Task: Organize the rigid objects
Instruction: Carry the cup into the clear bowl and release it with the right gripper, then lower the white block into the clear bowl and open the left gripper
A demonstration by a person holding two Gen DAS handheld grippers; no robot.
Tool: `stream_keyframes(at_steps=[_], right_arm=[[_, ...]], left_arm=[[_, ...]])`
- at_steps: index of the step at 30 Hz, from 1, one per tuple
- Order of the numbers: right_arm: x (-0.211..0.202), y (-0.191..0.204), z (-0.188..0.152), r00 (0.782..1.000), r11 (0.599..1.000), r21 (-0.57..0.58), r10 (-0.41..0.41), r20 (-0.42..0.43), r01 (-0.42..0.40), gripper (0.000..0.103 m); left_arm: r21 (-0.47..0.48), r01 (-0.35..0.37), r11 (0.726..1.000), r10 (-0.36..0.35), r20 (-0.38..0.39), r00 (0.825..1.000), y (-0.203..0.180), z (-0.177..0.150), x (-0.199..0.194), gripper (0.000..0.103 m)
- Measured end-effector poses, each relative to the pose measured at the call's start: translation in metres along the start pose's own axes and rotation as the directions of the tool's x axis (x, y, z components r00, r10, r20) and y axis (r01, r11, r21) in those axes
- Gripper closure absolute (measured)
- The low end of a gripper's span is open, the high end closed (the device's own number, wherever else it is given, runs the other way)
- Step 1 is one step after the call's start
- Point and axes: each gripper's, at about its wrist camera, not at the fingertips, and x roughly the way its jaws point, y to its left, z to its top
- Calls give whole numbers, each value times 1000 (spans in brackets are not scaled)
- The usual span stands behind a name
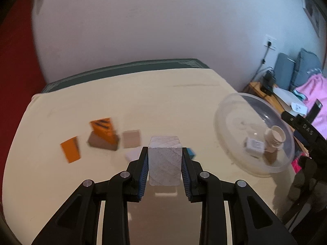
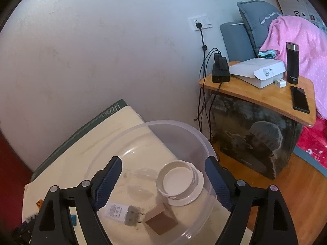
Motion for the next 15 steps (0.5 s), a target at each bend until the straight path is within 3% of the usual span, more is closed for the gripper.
stream_keyframes(at_steps=[15], right_arm=[[-7,-5,1,999,999,31,33,13,-33,15]], left_arm=[[74,157,985,-155,-22,988,-63,25,23,73]])
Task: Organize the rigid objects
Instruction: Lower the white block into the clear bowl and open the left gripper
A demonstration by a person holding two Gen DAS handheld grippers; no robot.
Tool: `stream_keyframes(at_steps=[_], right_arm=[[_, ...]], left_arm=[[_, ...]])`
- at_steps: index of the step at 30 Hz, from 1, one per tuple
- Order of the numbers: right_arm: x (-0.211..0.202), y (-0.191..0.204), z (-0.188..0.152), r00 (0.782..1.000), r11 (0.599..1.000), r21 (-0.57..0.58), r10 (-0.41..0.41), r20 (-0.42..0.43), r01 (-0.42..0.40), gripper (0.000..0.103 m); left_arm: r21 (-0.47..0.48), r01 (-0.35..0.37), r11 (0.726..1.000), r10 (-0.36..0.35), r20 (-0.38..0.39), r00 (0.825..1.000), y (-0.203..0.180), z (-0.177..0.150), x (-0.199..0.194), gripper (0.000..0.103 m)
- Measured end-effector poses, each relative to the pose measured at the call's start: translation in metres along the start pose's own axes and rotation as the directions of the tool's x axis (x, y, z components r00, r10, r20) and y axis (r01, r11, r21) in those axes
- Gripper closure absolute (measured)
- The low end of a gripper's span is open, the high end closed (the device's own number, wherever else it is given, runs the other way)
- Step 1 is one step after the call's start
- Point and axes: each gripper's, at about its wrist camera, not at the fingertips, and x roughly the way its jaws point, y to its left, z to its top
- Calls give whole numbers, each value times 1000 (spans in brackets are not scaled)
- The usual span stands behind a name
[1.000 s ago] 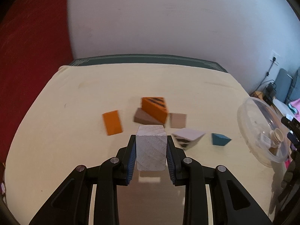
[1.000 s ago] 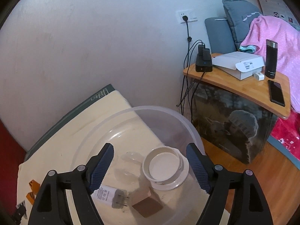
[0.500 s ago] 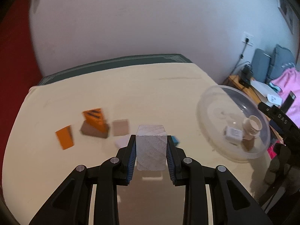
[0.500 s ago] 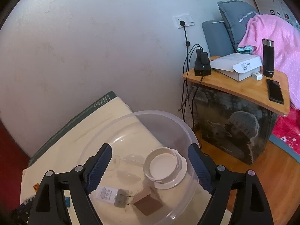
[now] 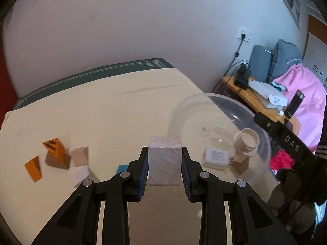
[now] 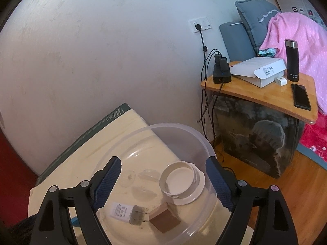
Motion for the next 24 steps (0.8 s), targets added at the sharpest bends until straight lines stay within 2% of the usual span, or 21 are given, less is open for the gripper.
stream_keyframes(at_steps=[6,13,19,23,24], right_arm=[[0,-2,1,1000,1000,7,4,1,-4,15],[1,-4,1,1000,1000,15,1,-5,-1,15],[3,-5,1,1000,1000,15,-4,-12,4,15],[3,-5,1,1000,1000,18,-8,-12,9,15],[3,-5,0,1000,1000,19,-9,-13,9,15]], left_arm=[[20,41,999,-41,4,999,-15,9,10,73],[4,79,997,-79,-28,997,-19,17,30,73],[18,94,995,-94,-15,995,-27,20,33,71],[-2,91,996,-91,-23,996,-23,18,35,48],[-9,83,997,-83,-19,996,-21,17,35,48]])
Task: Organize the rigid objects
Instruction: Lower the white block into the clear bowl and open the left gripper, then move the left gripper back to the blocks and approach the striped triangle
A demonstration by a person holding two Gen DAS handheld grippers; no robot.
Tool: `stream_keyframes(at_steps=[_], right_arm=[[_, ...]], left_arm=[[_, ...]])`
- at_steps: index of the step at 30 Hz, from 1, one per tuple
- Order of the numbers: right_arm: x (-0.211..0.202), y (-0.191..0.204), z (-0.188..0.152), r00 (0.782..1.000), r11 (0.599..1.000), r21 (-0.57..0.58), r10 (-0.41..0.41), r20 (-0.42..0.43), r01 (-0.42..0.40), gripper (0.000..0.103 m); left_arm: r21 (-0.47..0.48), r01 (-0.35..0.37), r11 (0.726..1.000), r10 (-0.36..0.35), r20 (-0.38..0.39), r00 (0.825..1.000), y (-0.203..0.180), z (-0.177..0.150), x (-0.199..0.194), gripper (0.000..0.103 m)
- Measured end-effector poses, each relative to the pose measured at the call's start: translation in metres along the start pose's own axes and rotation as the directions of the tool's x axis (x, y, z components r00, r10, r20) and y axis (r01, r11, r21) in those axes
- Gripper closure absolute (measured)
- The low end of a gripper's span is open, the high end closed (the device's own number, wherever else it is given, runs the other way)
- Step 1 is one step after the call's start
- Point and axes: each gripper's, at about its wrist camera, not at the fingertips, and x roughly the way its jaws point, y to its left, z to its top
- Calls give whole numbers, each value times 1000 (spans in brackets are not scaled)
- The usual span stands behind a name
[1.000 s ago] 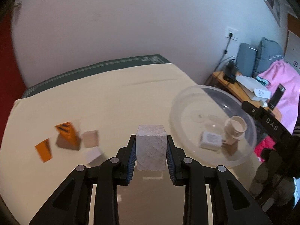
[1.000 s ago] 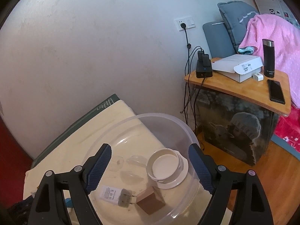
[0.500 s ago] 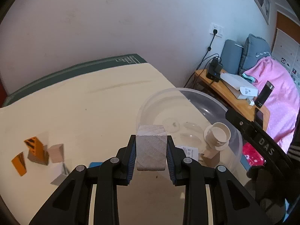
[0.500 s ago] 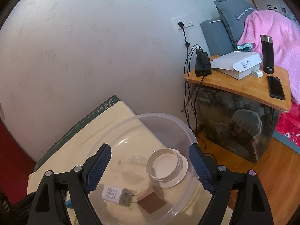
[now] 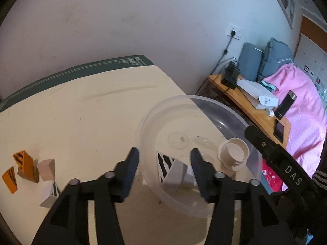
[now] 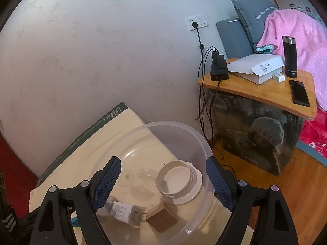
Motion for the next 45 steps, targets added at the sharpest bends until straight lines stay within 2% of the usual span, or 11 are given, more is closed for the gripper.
stream_keyframes(at_steps=[10,15,30,39,42,45], right_arm=[[0,1,-2,1000,1000,-13,-6,-2,6,15],[0,3,-3,1000,1000,-20,-4,-1,4,15],[1,8,-6,1000,998,-60,12,-3,-12,15],[3,13,-9,999,996,-79,38,-13,-39,7],[4,11,-9,999,996,-70,51,-16,-52,2],[4,12,-10,998,996,-71,54,-16,-55,2]], left_arm=[[-14,-84,996,84,10,996,15,-12,-7,48],[-21,-114,993,114,19,993,22,-19,-14,42],[-128,-175,976,179,24,984,69,-39,-44,32],[-194,-212,958,218,9,976,99,-56,-54,22],[-235,-215,948,218,-13,976,111,-63,-54,22],[-254,-241,937,242,-28,970,121,-71,-54,21]])
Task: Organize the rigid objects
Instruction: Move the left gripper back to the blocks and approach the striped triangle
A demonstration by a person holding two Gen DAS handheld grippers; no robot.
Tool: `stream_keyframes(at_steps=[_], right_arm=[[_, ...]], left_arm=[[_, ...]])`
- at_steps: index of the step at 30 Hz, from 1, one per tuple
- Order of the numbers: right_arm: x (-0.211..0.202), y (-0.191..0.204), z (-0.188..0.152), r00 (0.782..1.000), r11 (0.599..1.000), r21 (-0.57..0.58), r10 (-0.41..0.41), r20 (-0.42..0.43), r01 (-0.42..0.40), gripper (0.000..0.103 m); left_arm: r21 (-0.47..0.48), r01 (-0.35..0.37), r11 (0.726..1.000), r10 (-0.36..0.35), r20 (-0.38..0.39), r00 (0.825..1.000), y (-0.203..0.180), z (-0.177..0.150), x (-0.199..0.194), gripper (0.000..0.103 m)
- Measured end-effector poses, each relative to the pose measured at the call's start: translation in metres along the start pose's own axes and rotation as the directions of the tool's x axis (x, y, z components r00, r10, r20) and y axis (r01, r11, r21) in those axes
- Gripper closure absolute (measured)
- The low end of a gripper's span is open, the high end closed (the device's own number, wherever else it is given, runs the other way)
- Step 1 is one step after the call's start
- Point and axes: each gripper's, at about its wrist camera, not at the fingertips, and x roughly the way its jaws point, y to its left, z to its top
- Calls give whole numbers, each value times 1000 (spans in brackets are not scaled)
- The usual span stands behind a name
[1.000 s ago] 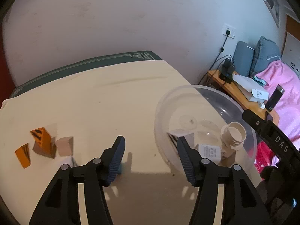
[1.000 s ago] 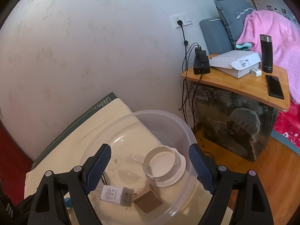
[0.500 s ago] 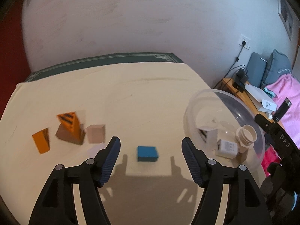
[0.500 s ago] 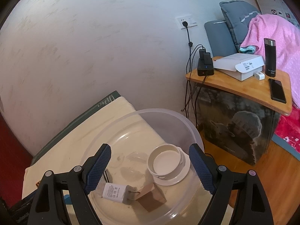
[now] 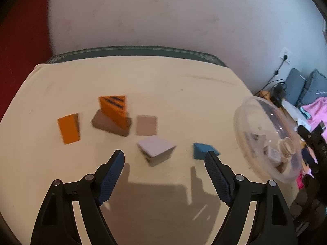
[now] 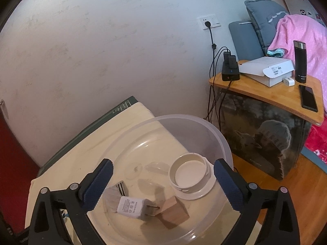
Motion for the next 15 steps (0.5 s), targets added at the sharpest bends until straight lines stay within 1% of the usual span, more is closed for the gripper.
stream_keyframes(at_steps=[9,15], right_arm=[[2,7,-3,1000,999,-35,4,-13,-4,2],[2,11,-5,1000,998,-57,13,-18,-14,2]], left_arm=[[-25,-20,999,20,-18,1000,6,-3,10,22],[-28,-55,998,54,-28,998,6,1,21,22]])
